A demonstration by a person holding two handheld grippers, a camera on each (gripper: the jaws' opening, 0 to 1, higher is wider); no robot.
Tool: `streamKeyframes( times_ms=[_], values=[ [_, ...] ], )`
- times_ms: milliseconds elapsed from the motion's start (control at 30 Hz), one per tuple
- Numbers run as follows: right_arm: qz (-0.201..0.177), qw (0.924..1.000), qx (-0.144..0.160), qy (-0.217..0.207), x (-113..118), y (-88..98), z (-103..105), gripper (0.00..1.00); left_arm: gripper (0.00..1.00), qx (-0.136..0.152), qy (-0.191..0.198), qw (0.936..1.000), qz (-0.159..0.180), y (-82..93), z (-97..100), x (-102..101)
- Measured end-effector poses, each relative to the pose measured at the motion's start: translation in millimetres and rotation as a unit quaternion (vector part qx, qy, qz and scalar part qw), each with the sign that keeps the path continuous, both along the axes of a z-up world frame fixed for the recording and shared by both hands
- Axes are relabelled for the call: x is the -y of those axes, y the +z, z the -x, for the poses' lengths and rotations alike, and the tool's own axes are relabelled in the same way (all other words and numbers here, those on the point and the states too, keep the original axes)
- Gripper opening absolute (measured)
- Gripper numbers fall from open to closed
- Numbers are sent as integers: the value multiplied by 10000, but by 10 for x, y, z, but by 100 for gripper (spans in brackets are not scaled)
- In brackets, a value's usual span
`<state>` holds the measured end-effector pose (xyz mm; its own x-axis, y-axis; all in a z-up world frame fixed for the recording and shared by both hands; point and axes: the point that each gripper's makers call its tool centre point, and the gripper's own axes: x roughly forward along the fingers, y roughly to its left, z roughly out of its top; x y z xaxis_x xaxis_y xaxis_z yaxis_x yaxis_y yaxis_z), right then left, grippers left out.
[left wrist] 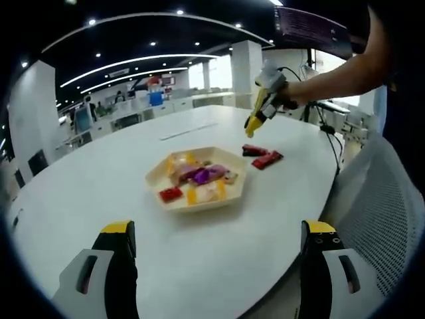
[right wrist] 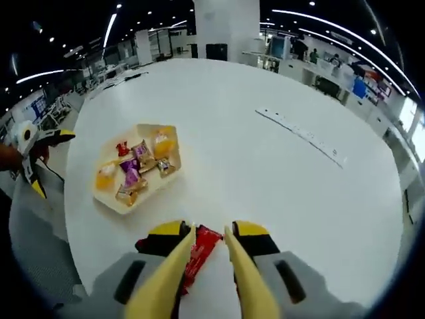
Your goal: Place the target food into the container with the food tongs after gripping and lifting it, then release it inside without dropping or visibly crushing the food.
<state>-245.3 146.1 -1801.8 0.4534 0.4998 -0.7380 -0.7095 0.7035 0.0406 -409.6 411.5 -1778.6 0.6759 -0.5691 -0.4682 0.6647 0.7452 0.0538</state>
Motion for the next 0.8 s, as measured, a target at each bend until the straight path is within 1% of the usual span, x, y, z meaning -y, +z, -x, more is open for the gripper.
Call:
streamKeyframes(
  times_ms=[67, 133, 233, 267, 333, 400, 433, 600, 800],
  values=[
    [107, 9999, 56, -78, 21, -38, 13, 27, 99, -2, 1, 10000, -13, -3, 1, -1],
    [27, 9999, -25, -135, 3, -80, 49, 27, 99, 5, 14, 10000, 4, 5, -1, -1],
    [5, 9998, -106, -139, -3, -142, 113, 27, 99, 10, 29, 10000, -1, 10, -4, -5],
    [47, 9998, -133, -135, 2, -166, 129, 27, 99, 15, 27, 10000, -8, 11, -4, -4],
    [295, 9995, -121, -37, 53, -217, 152, 27, 99, 9, 31, 10000, 2, 9, -5, -4],
    [279, 9995, -156, -72, 80, -231, 155, 28, 99, 19, 33, 10000, -2, 8, -7, -7],
    [297, 9992, -238, -96, 115, -256, 160, 28, 99, 23, 34, 10000, 5, 9, -8, -8],
    [366, 9989, -266, -142, 231, -284, 140, 28, 99, 21, 40, 10000, -2, 11, -5, -9],
    [398, 9988, -226, -154, 281, -238, 131, 28, 99, 16, 20, 10000, -3, 5, -2, -4]
  ],
)
